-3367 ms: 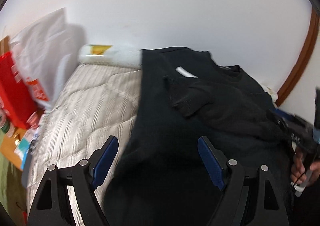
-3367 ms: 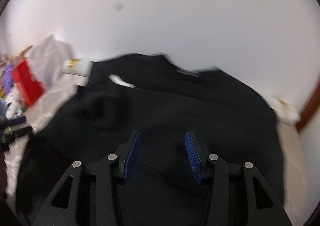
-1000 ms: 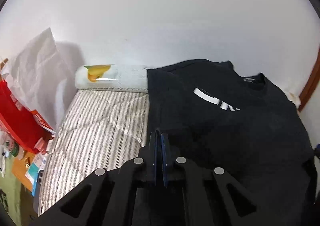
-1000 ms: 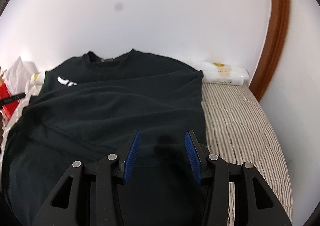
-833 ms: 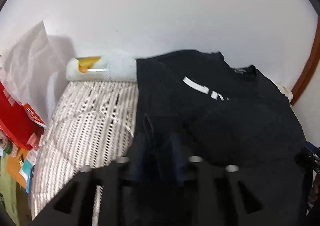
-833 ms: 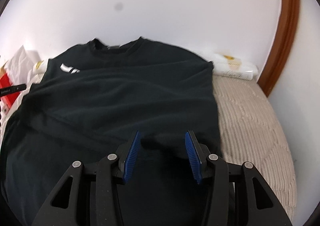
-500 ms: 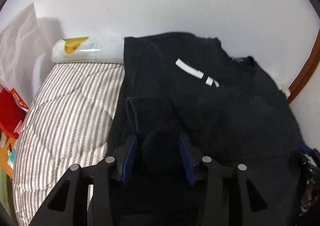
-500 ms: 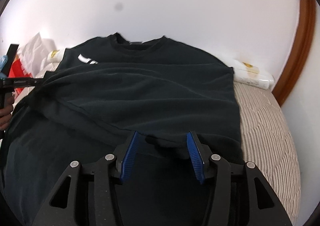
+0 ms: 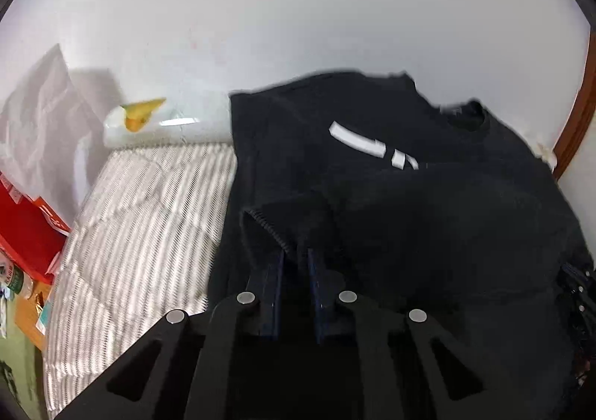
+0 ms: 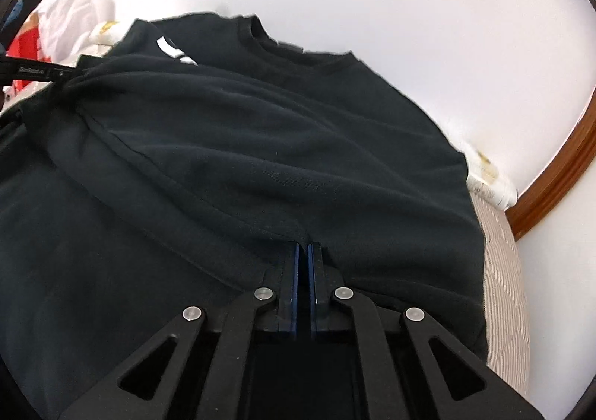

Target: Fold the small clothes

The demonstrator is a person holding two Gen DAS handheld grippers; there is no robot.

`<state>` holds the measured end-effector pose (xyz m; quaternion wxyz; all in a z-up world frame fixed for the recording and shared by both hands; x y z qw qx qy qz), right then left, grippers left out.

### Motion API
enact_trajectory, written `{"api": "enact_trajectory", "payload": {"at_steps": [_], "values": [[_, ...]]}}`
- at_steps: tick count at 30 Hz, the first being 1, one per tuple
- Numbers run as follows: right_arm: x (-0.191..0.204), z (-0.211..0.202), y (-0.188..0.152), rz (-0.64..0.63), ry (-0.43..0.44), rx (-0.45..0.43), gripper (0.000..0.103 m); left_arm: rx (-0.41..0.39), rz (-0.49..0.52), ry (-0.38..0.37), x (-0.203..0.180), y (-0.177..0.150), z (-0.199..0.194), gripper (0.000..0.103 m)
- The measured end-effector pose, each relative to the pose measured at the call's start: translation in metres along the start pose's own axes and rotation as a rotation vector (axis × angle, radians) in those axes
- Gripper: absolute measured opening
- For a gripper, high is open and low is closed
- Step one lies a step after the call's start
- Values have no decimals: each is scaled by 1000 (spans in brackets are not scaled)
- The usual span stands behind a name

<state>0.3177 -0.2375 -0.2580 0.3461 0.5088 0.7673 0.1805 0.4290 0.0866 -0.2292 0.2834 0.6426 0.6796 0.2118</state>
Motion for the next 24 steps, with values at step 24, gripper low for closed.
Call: {"api": "enact_trajectory", "payload": {"at_steps": [24], "values": [[-82,-4,-23,276,-8,18,33,33,25,25,-12,-8,1,50]]}}
Point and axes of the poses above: each gripper's, at about its wrist camera, not at the fingertips, and z roughly the way its jaws point, x to its left, y to its top, the point moved 10 cm from there along z, roughly the way its jaws point, and after that the axes turned 4 degrees about -z, right-handed, at the moved point
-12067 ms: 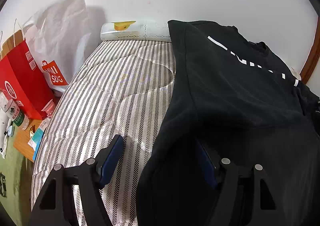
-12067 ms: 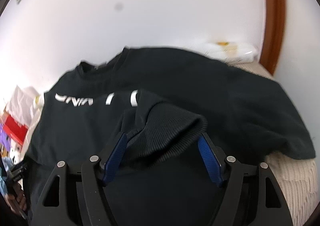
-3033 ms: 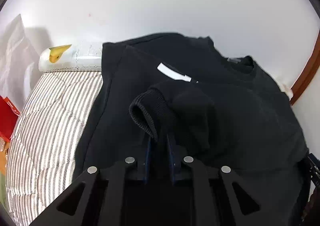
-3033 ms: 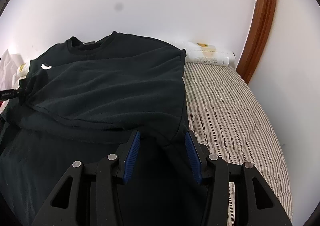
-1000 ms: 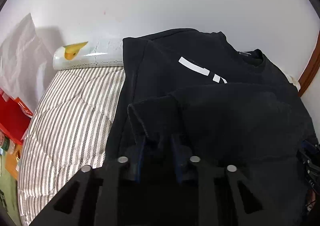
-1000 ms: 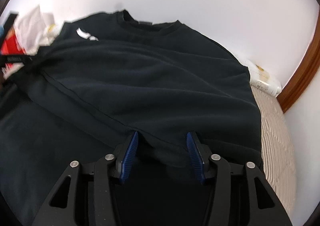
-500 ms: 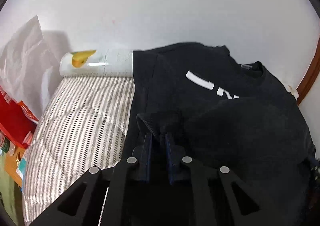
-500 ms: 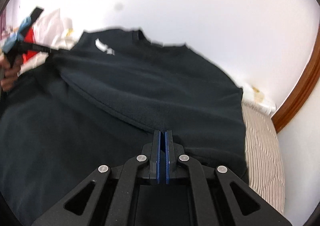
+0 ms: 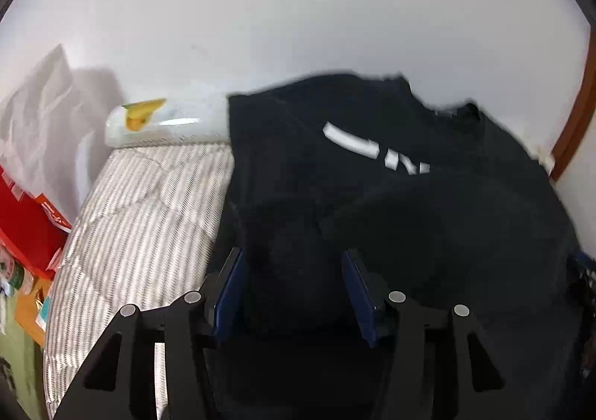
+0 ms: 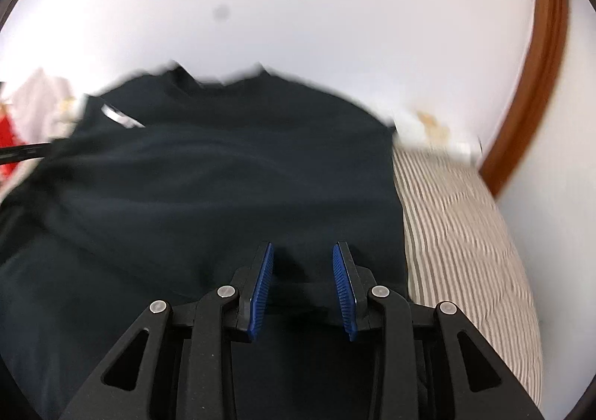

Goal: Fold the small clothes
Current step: 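Open both grippers and move them back to the sweatshirt hem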

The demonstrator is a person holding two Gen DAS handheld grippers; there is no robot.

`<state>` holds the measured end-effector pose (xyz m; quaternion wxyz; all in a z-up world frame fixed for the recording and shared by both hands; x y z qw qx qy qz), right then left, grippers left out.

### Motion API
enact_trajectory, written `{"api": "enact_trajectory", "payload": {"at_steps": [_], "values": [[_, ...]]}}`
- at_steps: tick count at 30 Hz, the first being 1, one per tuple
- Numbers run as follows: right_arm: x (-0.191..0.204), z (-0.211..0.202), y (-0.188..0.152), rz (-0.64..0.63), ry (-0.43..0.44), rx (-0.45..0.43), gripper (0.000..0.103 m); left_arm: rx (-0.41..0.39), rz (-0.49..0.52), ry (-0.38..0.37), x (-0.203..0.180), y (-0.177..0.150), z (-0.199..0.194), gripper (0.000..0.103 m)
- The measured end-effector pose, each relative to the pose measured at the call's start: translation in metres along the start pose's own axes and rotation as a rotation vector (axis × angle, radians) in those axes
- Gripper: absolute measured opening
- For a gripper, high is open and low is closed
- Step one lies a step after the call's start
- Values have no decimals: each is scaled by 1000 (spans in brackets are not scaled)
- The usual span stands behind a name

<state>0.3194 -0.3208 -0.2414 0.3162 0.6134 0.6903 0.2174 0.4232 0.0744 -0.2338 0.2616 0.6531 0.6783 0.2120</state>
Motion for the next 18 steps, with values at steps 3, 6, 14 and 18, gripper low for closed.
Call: {"api": "enact_trajectory", "payload": {"at_steps": [3,6,14,18], "values": [[-1,12,-7,2,-16,22,32,5,34,35,-5,-9,6,52],[-1,6,-4,-2,-26,17,32,12,37,38,-5,-10,-2,52],[-22,-52,-17,87,-29,-22,35,9,-3,23,-2,-35,-59,52],[-25,-91,-29,85,-45,-45,38,-23,-22,-1,-6,-52,-108,52]]}}
Point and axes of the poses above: each gripper's, at about its wrist camera, not at the fingertips, and z roughly the way its jaws point, x to its left, y to its top, the point moved 10 cm from there along z, roughly the way its jaws point, and after that the axes turned 4 degrees about -z, right-handed, at the moved point
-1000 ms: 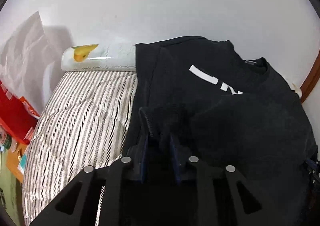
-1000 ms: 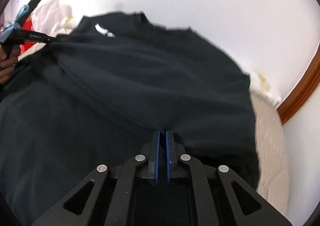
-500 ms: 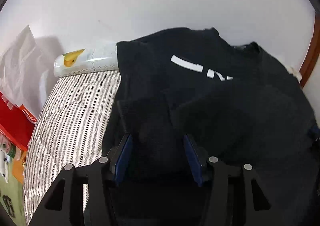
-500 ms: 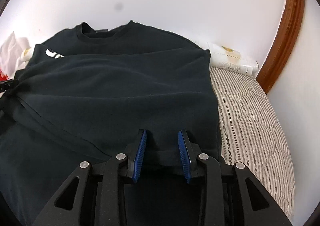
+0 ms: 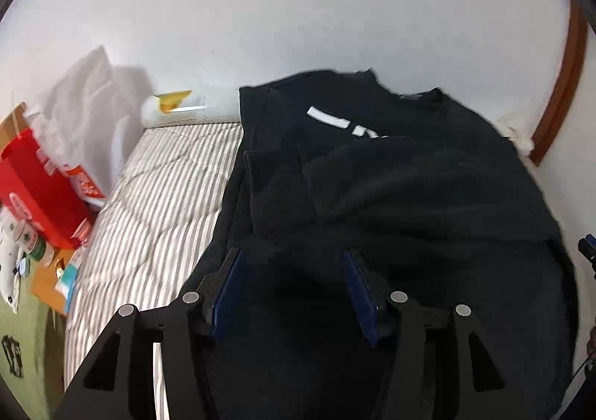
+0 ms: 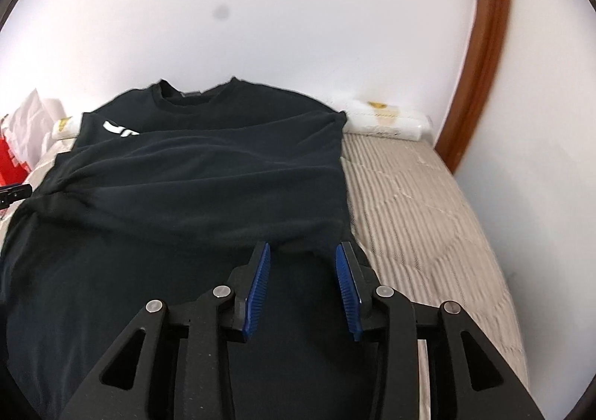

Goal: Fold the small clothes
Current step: 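Open both grippers and move them back to the sweatshirt hem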

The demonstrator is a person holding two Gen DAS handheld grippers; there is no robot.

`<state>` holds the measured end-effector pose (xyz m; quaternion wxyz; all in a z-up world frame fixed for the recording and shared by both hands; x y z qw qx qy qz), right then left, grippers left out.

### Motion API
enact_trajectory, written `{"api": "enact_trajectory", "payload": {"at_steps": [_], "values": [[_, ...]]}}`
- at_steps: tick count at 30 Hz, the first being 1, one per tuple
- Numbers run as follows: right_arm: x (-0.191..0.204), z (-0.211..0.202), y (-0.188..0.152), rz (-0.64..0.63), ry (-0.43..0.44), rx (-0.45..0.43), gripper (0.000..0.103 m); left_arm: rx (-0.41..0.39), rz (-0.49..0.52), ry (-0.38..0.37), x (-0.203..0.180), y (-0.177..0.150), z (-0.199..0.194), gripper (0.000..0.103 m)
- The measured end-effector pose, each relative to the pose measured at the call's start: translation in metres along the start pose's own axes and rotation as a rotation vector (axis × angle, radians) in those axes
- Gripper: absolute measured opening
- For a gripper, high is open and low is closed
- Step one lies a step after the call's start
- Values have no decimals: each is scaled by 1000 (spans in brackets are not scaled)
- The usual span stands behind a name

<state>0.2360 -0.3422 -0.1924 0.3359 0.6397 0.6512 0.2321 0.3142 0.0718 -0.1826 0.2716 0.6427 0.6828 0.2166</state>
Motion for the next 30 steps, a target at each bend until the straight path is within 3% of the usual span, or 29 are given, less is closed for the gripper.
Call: {"api": "enact_trajectory", "payload": {"at_steps": [9,13,20,26,30], "values": [[-8,-115,-15,4,-64,-116,43,-132,9,-42,-18,-30,-127,52],[-7,-149,-34,14,-32,-115,45,-173,17,-36,-18,-49,-166,52],[-5,-175,-81,22,13,-91,48,-166,19,-20,-10,-95,-184,56],[-9,-174,-127,41,25,-53,60,-117,-28,-12,12,-137,-176,60],[-12,-163,-155,52,30,-13,61,-71,-69,16,33,-163,-159,60]]}}
Point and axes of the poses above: each gripper's, at about its wrist camera, not at the fingertips, and z roughly the way its jaws point, x to its left, y to its top, the point moved 10 cm from there along z, roughly the way its jaws point, and after that the axes turned 4 degrees about -z, right-handed, at the moved point
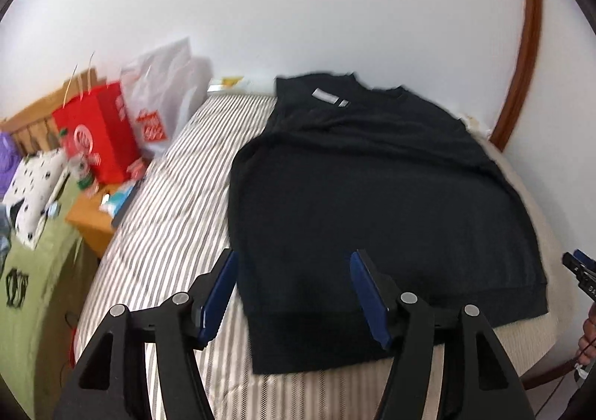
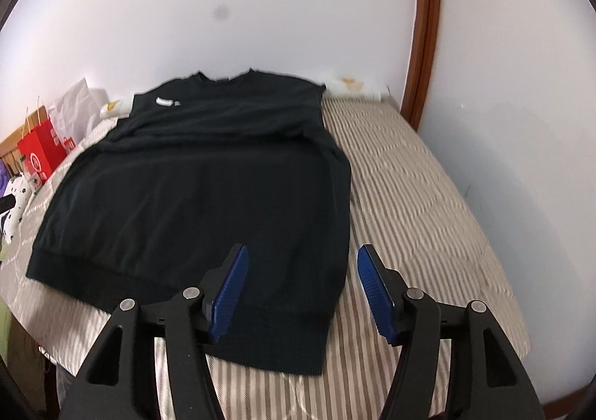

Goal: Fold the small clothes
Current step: 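Open both grippers and move them back to the sweatshirt hem, then grasp the sweatshirt hem with both grippers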

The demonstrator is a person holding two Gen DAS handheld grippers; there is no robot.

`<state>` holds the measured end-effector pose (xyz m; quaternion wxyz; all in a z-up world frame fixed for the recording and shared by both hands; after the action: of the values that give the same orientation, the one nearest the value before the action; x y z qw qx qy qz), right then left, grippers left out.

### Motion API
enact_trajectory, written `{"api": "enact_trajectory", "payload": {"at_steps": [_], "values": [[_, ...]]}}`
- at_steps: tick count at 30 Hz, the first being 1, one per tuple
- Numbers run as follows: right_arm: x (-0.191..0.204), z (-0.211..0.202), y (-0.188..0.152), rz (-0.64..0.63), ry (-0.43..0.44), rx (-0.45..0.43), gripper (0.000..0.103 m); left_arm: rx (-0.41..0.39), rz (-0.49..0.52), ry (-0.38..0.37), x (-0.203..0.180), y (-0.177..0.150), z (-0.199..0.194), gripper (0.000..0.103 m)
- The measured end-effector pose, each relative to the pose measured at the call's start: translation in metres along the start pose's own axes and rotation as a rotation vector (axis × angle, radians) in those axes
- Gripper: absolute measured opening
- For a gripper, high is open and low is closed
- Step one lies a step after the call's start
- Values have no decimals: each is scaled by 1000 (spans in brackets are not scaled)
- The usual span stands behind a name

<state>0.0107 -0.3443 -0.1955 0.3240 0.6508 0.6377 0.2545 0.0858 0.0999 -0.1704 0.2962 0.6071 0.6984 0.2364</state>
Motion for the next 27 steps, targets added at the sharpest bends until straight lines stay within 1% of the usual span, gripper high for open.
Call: {"api": "enact_trajectory", "payload": {"at_steps": [4,8,11,14,15,17,19,21,24,25,27], "values": [[-5,19,-27,22,1,53,61,61,-52,-39,14,-24,20,60],[-7,38,-46,35,8,96,61,87,-72,-62,19,-38,36,60],[-1,47,-53,36,37,110,61,113,-89,-73,23,-46,49,60],[5,55,-58,18,39,125,61,133,-105,-70,27,-52,63,59],[7,60,-59,16,37,128,61,108,-100,-69,28,-51,63,59],[7,62,-58,16,32,115,63,103,-85,-67,27,-49,66,59],[8,65,-55,26,45,112,63,98,-59,-56,25,-47,69,59],[6,71,-52,58,63,115,63,93,-21,-23,21,-45,73,58],[3,79,-46,98,79,124,59,91,7,-2,17,-42,77,50],[3,82,-44,100,74,120,56,89,8,1,17,-42,77,45],[4,86,-39,78,39,119,40,81,9,13,19,-41,76,26]]}}
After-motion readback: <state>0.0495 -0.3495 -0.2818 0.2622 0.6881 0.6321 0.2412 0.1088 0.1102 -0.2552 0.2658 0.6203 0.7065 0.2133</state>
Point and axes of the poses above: each gripper's, at about its wrist camera, not at the fingertips, and z roughly the way its jaws point, x to its left, y to its top, the point moved 10 cm from there along z, roughly the way its jaws point, and after that the axes turned 4 degrees about -z, right-handed, at the moved point
